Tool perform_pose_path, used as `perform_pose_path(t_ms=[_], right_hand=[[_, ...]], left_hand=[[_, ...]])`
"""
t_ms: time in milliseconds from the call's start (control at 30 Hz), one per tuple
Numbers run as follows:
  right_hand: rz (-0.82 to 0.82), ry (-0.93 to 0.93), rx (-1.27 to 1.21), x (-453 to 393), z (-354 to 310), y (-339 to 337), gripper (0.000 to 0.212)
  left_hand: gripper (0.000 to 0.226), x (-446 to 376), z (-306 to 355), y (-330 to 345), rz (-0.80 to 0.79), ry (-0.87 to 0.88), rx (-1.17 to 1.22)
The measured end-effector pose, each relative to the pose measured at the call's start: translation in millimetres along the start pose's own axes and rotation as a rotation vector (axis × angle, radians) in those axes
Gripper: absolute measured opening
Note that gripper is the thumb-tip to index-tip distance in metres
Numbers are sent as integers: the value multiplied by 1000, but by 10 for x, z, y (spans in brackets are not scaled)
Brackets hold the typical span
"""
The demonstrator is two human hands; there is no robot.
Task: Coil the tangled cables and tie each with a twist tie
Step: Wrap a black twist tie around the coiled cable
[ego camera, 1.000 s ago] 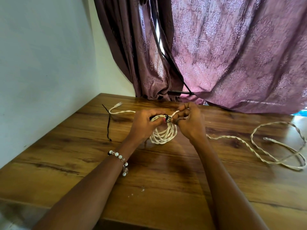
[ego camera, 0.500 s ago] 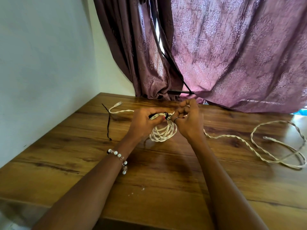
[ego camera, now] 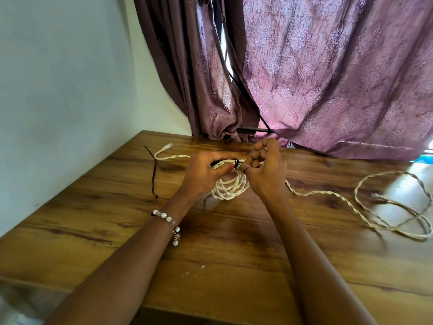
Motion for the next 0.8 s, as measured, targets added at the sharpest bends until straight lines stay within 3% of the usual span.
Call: perform_pose_path(t_ms=[333, 700, 800], right_hand=[[-123, 1, -11, -50, 21, -64, 45], [-140, -4, 125, -104, 38, -69, 38], [-92, 16, 29, -93, 62, -99, 36]], left_hand=[[33, 5, 23, -35, -30, 9, 33], [29, 33, 8, 24, -49, -61, 163], [27, 28, -3, 41, -15, -110, 218]])
Point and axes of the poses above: each hand's wrist, its own x-axis away from the middle knuckle, its own y-axis out of the palm, z = x × y, the point moved 3 cm from there along -x, towards the middle knuckle, and after that the axes turned 7 degrees about y, right-handed, at the moved point
